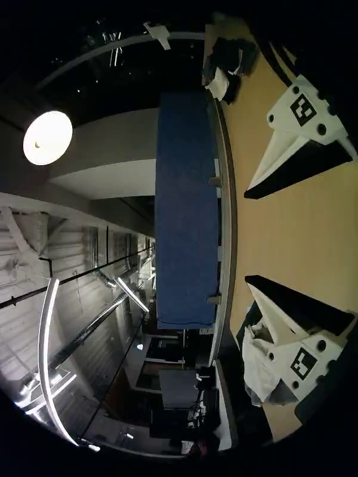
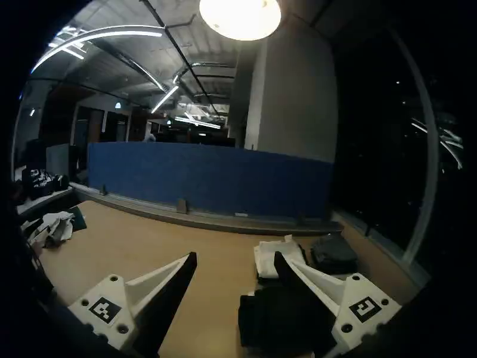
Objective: Fold towel
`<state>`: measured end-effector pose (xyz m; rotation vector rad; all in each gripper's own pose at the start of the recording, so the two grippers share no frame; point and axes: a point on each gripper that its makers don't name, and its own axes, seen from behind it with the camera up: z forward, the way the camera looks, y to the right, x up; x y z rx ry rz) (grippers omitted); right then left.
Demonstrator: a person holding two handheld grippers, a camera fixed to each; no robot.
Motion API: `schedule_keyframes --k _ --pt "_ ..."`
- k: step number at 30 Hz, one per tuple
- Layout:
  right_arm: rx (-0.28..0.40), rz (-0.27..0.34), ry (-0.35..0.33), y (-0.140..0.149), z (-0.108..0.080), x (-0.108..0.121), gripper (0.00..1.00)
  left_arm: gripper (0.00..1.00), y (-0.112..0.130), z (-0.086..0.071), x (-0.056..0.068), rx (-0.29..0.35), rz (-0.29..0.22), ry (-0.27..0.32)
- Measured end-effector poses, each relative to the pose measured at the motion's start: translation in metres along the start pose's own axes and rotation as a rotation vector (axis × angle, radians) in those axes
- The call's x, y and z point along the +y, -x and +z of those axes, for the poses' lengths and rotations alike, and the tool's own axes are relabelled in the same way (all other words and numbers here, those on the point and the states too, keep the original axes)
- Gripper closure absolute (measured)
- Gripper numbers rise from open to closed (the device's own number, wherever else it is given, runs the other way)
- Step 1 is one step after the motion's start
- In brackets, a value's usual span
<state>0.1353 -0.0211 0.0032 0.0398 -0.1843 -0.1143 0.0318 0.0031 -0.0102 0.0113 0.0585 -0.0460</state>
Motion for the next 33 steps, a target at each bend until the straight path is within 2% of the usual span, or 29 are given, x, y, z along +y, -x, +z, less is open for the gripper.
schedule_keyframes --k 9,15,27,33 --pt "0.008 -0.005 -0.017 -0.001 0.006 -0.010 0.00 0.05 0.025 0.004 0.003 -0.016 0.031 0.000" --pt "0.005 -0.006 -0.021 0.001 0.008 -0.008 0.00 0.05 0.032 0.006 -0.001 -0.029 0.012 -0.009" --pt "0.019 0.008 -0.015 -0.002 0.007 0.005 0.00 0.05 0.040 0.009 -0.004 -0.066 0.005 -0.018" --pt "0.052 0.024 -0.014 -0.010 0.001 0.013 0.00 0.05 0.043 0.008 -0.005 -0.067 0.007 -0.018"
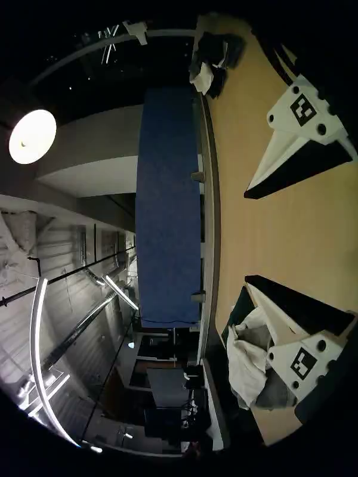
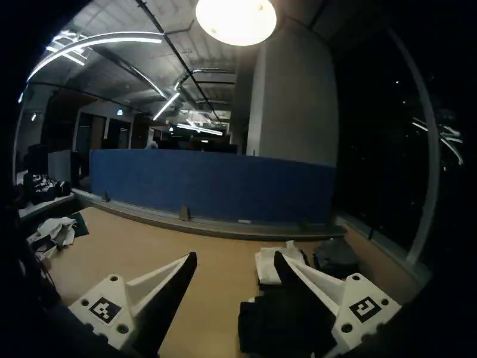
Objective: Fold towel
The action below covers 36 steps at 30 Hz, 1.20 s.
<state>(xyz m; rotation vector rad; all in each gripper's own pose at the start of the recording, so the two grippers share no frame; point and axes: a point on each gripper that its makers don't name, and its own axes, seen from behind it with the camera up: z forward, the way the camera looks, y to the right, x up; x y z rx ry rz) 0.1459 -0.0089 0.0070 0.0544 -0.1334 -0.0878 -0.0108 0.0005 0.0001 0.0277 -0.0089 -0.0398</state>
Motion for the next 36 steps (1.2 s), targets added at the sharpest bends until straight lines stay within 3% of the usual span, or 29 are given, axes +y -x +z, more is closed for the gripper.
schedule_keyframes --k 6,20,36 --pt "0.049 0.022 0.001 -0.006 -0.008 0.009 0.00 0.05 -0.001 0.001 0.001 -0.001 0.004 0.000" --pt "0.111 0.127 0.023 0.025 -0.015 0.030 0.00 0.05 -0.001 0.001 -0.001 0.000 0.003 0.000" --pt "0.137 0.166 0.012 0.091 -0.005 0.025 0.00 0.05 0.000 0.001 -0.001 0.000 0.004 0.000"
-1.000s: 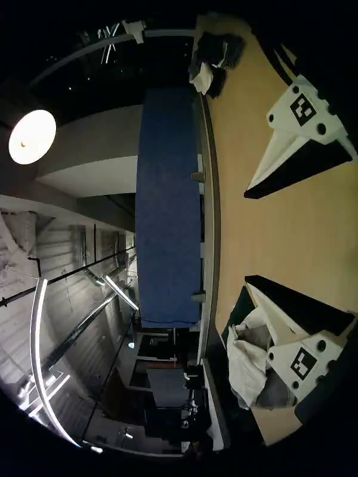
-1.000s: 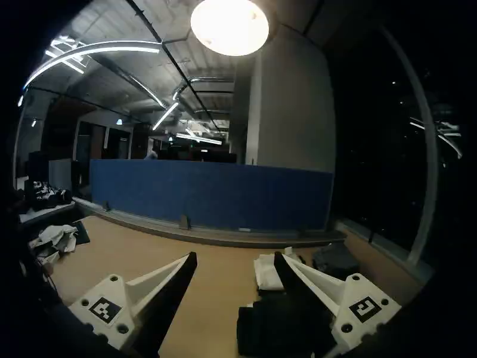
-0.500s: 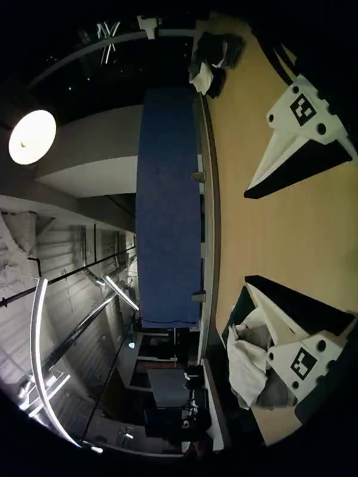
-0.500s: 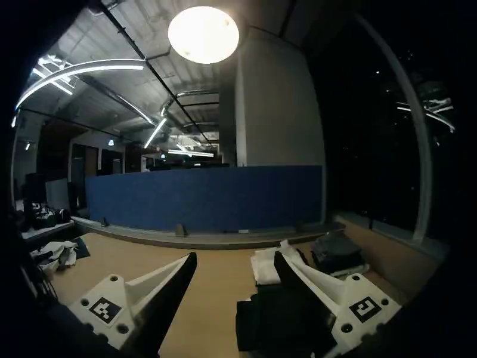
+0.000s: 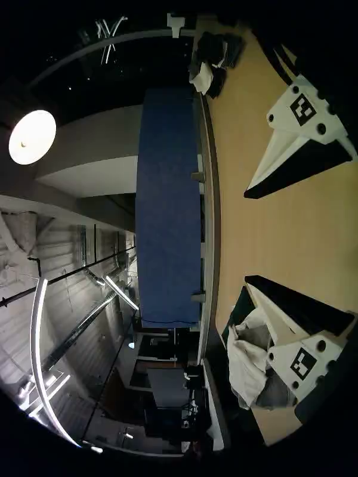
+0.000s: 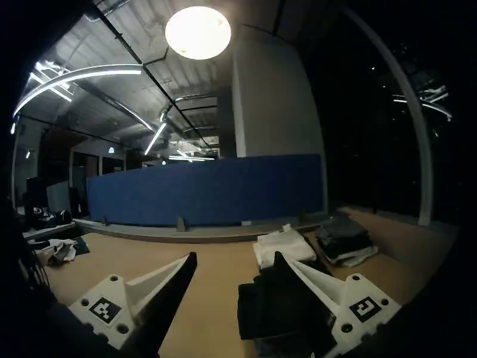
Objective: Fold towel
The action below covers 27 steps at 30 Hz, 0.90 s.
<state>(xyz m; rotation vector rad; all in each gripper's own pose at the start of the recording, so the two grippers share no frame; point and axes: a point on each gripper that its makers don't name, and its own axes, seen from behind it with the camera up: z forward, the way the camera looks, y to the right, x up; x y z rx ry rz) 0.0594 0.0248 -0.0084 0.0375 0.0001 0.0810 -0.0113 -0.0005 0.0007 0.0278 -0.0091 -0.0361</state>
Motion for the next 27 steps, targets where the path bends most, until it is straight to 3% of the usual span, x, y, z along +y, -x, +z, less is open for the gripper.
schedule_keyframes --k 9,27 --pt "0.000 0.007 0.028 0.028 0.005 0.010 0.00 0.05 0.000 0.000 0.001 0.000 0.000 0.000" --pt "0.021 0.025 0.022 0.048 0.007 0.004 0.00 0.04 0.001 -0.001 0.001 0.000 0.000 0.000"
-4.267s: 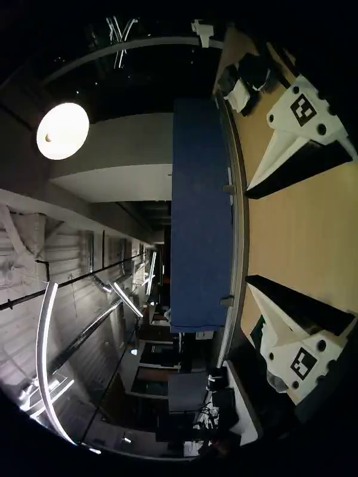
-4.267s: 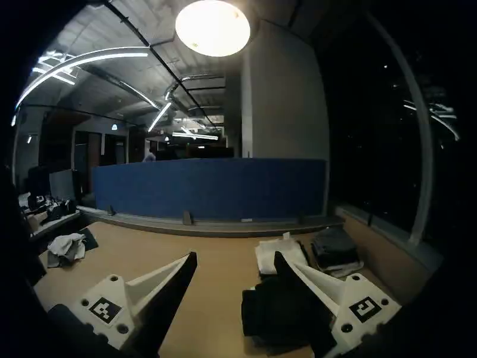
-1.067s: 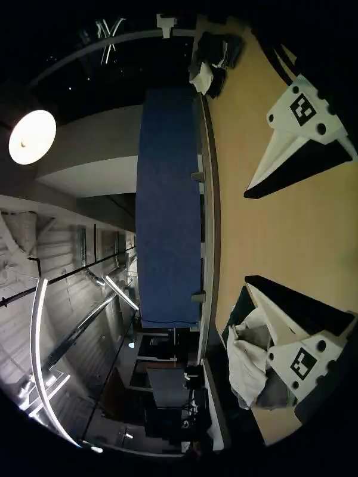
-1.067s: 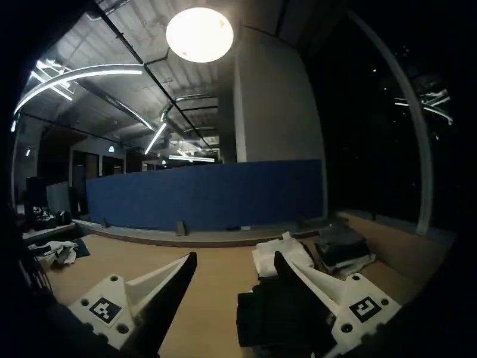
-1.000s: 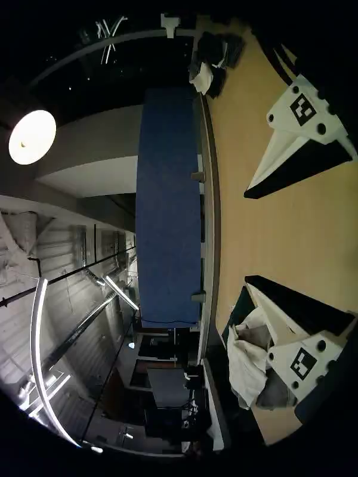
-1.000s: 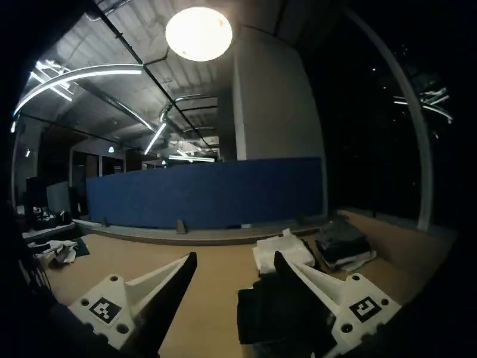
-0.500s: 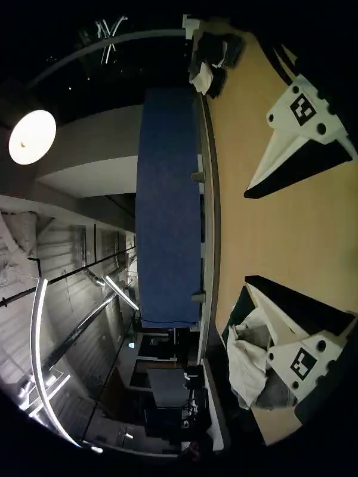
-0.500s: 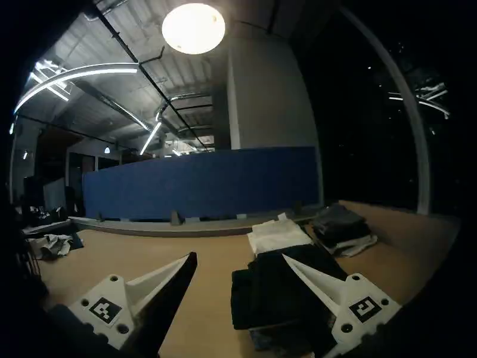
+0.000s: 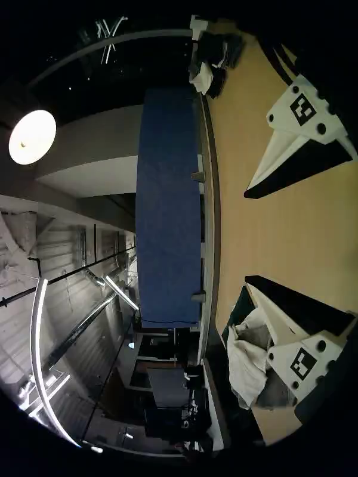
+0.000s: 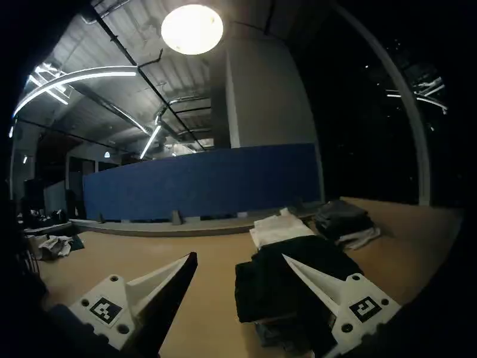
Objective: Fold towel
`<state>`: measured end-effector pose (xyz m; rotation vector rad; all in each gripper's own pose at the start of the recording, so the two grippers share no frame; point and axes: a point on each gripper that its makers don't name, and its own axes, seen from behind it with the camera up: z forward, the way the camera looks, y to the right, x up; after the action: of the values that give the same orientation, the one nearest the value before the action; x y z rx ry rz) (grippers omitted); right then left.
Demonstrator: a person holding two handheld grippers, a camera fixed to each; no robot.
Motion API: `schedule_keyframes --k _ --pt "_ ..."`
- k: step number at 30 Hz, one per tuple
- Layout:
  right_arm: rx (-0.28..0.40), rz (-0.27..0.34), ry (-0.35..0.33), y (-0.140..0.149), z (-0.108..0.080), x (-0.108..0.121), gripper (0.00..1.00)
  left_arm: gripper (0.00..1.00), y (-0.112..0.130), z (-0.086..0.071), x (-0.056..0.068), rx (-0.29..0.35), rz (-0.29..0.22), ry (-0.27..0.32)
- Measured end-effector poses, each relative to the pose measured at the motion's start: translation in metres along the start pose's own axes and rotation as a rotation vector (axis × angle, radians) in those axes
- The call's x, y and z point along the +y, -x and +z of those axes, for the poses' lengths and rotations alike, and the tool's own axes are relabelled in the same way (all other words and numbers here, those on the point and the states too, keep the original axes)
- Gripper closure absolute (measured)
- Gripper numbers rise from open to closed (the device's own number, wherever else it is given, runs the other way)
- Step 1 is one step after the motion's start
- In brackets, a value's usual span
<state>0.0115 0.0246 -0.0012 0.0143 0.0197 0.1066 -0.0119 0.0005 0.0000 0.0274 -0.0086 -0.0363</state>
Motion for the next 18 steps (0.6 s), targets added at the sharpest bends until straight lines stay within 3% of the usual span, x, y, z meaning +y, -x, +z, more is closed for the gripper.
schedule_keyframes --k 18 --pt "-0.020 -0.104 -0.009 0.016 0.002 -0.017 0.00 0.04 0.001 0.000 0.001 0.000 0.000 0.000"
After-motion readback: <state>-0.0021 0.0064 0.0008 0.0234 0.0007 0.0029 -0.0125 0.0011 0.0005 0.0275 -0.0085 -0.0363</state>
